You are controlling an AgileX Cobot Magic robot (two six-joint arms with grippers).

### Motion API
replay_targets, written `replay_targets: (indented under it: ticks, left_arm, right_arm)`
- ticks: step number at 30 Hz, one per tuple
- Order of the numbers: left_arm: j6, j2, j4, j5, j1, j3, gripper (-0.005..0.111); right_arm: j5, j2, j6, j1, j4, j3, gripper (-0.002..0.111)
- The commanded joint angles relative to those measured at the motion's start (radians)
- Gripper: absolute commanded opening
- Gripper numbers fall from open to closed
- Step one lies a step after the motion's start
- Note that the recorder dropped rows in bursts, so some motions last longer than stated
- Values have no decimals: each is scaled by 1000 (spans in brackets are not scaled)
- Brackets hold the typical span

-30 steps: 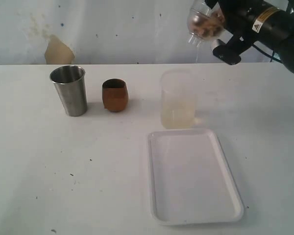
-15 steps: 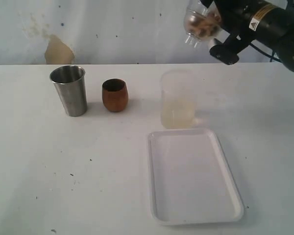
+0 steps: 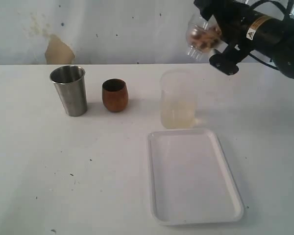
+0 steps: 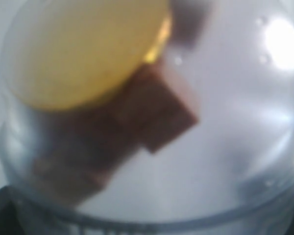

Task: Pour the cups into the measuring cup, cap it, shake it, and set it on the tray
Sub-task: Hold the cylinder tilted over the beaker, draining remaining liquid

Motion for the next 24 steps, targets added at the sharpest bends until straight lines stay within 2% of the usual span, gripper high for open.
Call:
replay_targets:
  ticks: [1,3,4,6,8,9,11,12,14,15,16,18,20,22,24]
  left_arm:
    - [0,-4,1,-9,-1,5,0]
    - [2,-4,1,-9,-1,5,0]
    - [2,-4,1,-9,-1,5,0]
    - [2,-4,1,-9,-1,5,0]
    - [2,-4,1,-9,-1,5,0]
    - [2,-4,1,-9,-1,5,0]
    - [2,-4,1,-9,-1,5,0]
    - [2,-4,1,-9,-1,5,0]
    - [2,-4,1,-9,-1,5,0]
    - [2,-4,1,-9,-1,5,0]
    - [2,-4,1,-9,-1,5,0]
    - [2,-4,1,-9,-1,5,0]
    - [2,-4,1,-9,-1,5,0]
    - [2,-4,1,-9,-1,5,0]
    - [2,-4,1,-9,-1,5,0]
  right_arm:
    - [-2,-12,-24,1,-26,-5,0]
    - [-179,-12,16,1,86,-5,0]
    - [-190,-12,61,1,87,-5,0]
    - [-91,-12,-29,1,20,-7,0]
    - [-227,-10,58,4,126,-10,0]
    - [-189,-8,96,6,80,-8,0]
    - [-164,-10,-29,3,61,-8,0]
    - [-224,-10,-15,1,124,-13,0]
    - [-327,-10,132,1,191,-23,0]
    - [-319,-10,183,1,163,-23,0]
    - [-274,-10,156,1,127,-21,0]
    - [-189,-10,-27,1,88,-21,0]
    - [-231,-10,24,1,158,-25,0]
    - [-209,-8,123,1,128,-25,0]
    - [-145,-2,-34,-1,91,-21,0]
